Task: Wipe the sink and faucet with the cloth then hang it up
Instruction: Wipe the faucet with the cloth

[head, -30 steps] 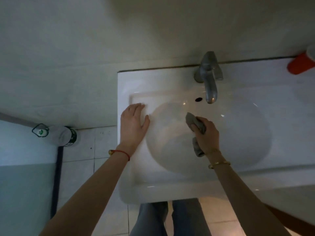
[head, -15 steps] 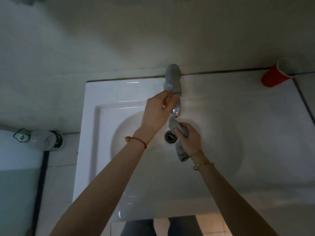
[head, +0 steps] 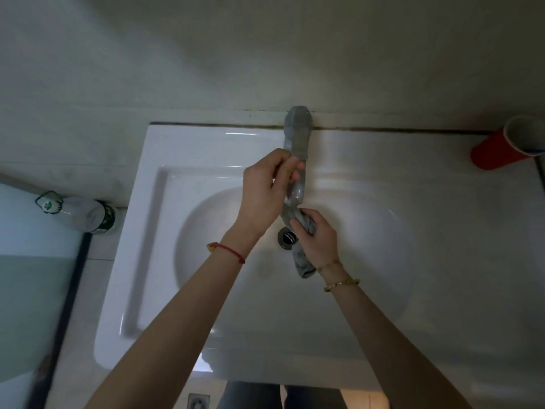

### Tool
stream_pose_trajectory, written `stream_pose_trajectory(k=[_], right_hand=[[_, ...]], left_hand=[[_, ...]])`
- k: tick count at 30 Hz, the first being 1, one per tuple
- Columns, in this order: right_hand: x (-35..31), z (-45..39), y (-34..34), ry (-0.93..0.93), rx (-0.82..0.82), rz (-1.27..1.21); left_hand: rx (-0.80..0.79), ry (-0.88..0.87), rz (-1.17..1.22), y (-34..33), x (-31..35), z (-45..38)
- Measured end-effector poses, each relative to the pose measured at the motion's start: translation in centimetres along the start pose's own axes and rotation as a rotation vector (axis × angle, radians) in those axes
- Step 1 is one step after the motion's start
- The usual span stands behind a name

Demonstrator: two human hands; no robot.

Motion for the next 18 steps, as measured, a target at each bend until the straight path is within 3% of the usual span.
stream_pose_trajectory(k=[14,16,18], right_hand=[[-0.9,-0.7,-0.8,0.025,0.016,-0.049],[-1.0,-0.6,-0.9,0.038,0.015,-0.068],[-1.1,-0.5,-0.9,0.044,0.010,-0.083]], left_hand=[[0.018,-0.055,0.013,0.1,0.6,-0.9],[0.080,-0.053,0.002,0.2,0.1,0.0],[0.246,0.026,-0.031,0.3,-1.8,1.7]])
Point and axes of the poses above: each hand's wrist, its own z-axis away from the middle knuckle, its own y-axis out of the back of the hand, x = y × z, the point moved 3 cm from there along -z, towards the middle knuckle, and after that the axes turned 3 degrees about x, right-handed, at the moved point
